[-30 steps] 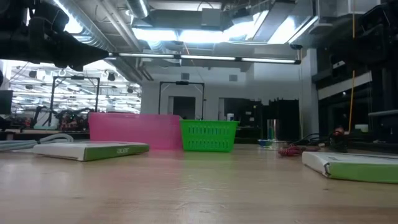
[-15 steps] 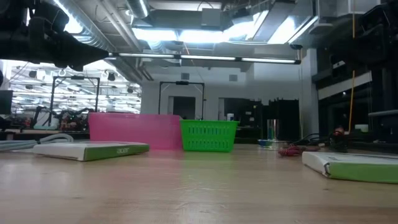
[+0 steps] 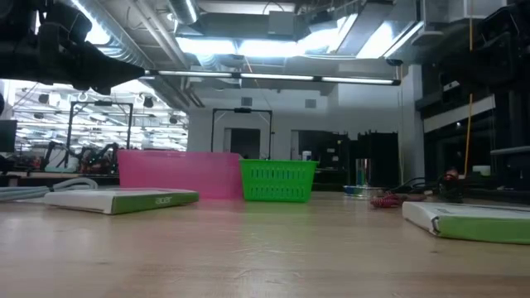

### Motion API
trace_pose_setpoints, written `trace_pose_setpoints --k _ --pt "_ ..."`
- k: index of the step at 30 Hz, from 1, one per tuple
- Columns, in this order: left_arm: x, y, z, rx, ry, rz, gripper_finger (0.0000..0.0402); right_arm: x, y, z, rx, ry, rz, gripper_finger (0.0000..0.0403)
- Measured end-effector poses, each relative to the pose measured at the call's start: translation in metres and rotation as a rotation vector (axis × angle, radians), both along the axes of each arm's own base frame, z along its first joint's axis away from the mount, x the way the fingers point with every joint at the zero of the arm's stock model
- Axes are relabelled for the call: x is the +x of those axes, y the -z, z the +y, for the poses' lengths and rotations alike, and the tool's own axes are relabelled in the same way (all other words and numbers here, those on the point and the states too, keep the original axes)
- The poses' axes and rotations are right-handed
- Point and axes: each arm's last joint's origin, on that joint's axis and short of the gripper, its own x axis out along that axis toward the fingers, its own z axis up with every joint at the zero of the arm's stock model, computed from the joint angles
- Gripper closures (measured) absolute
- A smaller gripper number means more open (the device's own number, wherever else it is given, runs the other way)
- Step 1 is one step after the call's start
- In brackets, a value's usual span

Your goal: Pick and place items into bin

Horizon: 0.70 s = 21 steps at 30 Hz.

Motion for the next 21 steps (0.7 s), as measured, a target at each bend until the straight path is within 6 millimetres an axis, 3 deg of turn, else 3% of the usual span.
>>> trace_pose_setpoints --k 14,21 --pt "0.0 -0.0001 0.0 0.0 0.0 0.0 0.0395 0.0 -0.0001 0.0 -0.001 0.0 0.0 0.0402" --pt "0.0 0.0 0.0 0.0 0.0 0.0 0.0395 0.0001 -0.0003 -0.0007 -0.088 0.026 -0.014 0.0402"
